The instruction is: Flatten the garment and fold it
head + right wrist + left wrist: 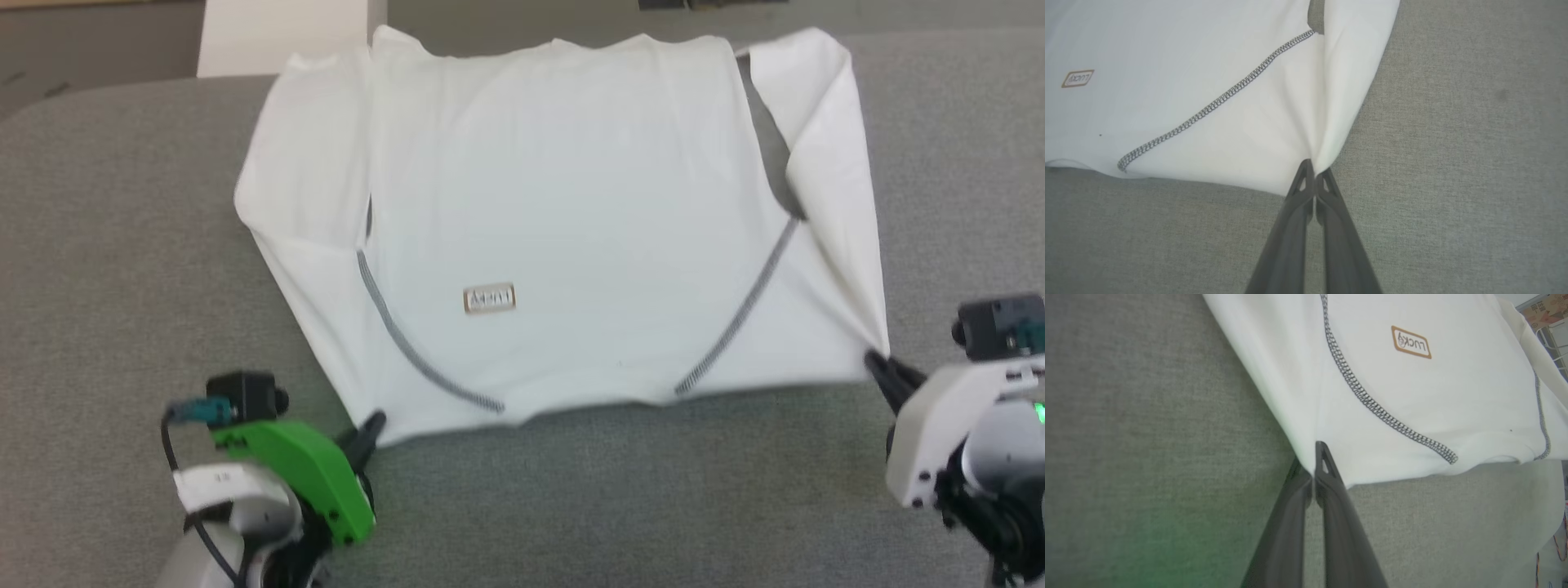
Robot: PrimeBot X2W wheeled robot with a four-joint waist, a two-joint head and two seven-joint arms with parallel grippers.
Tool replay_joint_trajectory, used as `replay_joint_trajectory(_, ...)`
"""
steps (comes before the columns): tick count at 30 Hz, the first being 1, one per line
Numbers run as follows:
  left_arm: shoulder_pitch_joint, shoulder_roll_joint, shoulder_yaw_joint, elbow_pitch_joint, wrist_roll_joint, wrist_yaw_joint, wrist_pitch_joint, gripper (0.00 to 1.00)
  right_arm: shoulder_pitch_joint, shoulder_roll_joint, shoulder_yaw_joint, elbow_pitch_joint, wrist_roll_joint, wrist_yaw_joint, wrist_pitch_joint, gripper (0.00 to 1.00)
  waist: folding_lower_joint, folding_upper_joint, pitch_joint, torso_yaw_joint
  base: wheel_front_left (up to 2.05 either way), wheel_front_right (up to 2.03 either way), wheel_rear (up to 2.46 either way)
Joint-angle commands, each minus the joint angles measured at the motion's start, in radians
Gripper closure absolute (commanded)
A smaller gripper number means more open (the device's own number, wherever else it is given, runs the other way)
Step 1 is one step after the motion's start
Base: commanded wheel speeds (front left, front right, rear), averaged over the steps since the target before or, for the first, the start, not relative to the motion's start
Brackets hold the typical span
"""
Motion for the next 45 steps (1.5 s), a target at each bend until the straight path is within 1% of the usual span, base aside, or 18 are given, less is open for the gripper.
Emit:
replay_joint_trajectory(1, 0.048, 0.001, -0.002, -0.011, -0.009, 0.012, 0.008, 1.00, 0.037, 0.017, -0.023, -0.021, -0.012, -0.002, 0.012, 1.00, 0.0001, 0.0000, -0.062, 0.025, 0.00, 0.00, 0.00)
replay_joint_trajectory(5, 0.151, -0.002, -0.011, -0.070, -0.018, 0.046, 0.027, 1.00, 0.158, 0.091, -0.084, -0.070, -0.037, -0.002, 0.058, 1.00, 0.0001, 0.0000, -0.096, 0.036, 0.00, 0.00, 0.00)
replay_joint_trajectory(8, 0.209, 0.003, -0.016, -0.093, -0.021, 0.064, 0.039, 1.00, 0.226, 0.129, -0.124, -0.091, -0.050, -0.002, 0.095, 1.00, 0.0001, 0.0000, -0.116, 0.042, 0.00, 0.00, 0.00)
replay_joint_trajectory(13, 0.301, 0.006, -0.026, -0.134, -0.034, 0.097, 0.069, 1.00, 0.311, 0.168, -0.190, -0.124, -0.070, -0.002, 0.159, 1.00, 0.0001, 0.0000, -0.146, 0.046, 0.00, 0.00, 0.00)
replay_joint_trajectory(17, 0.346, 0.011, -0.047, -0.144, -0.031, 0.118, 0.098, 1.00, 0.344, 0.177, -0.213, -0.118, -0.078, -0.002, 0.173, 1.00, 0.0001, 0.0000, -0.152, 0.050, 0.00, 0.00, 0.00)
replay_joint_trajectory(22, 0.335, -0.013, -0.061, -0.136, -0.022, 0.117, 0.075, 1.00, 0.335, 0.178, -0.198, -0.038, -0.038, -0.002, 0.117, 1.00, 0.0001, 0.0000, -0.136, 0.054, 0.00, 0.00, 0.00)
replay_joint_trajectory(29, 0.288, -0.033, -0.071, -0.094, -0.014, 0.082, 0.028, 1.00, 0.298, 0.178, -0.158, 0.084, -0.013, -0.002, 0.048, 1.00, 0.0001, 0.0000, -0.115, 0.051, 0.00, 0.00, 0.00)
replay_joint_trajectory(30, 0.285, -0.036, -0.071, -0.087, -0.016, 0.078, 0.023, 0.47, 0.294, 0.178, -0.155, 0.093, -0.012, -0.002, 0.040, 0.80, 0.0001, 0.0000, -0.113, 0.050, 0.00, 0.00, 0.00)
replay_joint_trajectory(31, 0.281, -0.039, -0.071, -0.077, -0.017, 0.074, 0.018, 0.00, 0.291, 0.178, -0.151, 0.104, -0.008, -0.002, 0.031, 0.57, 0.0001, 0.0000, -0.113, 0.049, 0.00, 0.00, 0.00)
replay_joint_trajectory(32, 0.279, -0.041, -0.071, -0.070, -0.018, 0.072, 0.016, 0.00, 0.290, 0.178, -0.149, 0.111, -0.001, -0.002, 0.025, 0.00, 0.0001, 0.0000, -0.114, 0.048, 0.00, 0.00, 0.00)
replay_joint_trajectory(35, 0.280, -0.046, -0.067, -0.053, -0.021, 0.070, 0.002, 0.00, 0.294, 0.178, -0.154, 0.107, 0.013, -0.002, -0.003, 0.00, 0.0001, 0.0000, -0.124, 0.046, 0.00, 0.00, 0.00)
replay_joint_trajectory(40, 0.283, -0.037, -0.019, -0.112, -0.024, 0.064, -0.065, 0.00, 0.323, 0.178, -0.181, 0.019, 0.022, -0.002, -0.086, 0.00, 0.0001, 0.0000, -0.143, 0.051, 0.00, 0.00, 0.00)
replay_joint_trajectory(42, 0.276, -0.029, 0.005, -0.152, -0.016, 0.070, -0.090, 0.00, 0.329, 0.178, -0.197, -0.025, 0.029, -0.002, -0.136, 0.00, 0.0001, 0.0000, -0.146, 0.051, 0.00, 0.00, 0.00)
replay_joint_trajectory(45, 0.238, -0.028, 0.058, -0.202, 0.000, 0.088, -0.153, 0.00, 0.326, 0.178, -0.179, -0.093, 0.006, -0.002, -0.223, 0.00, 0.0001, 0.0000, -0.137, 0.040, 0.00, 0.00, 0.00)
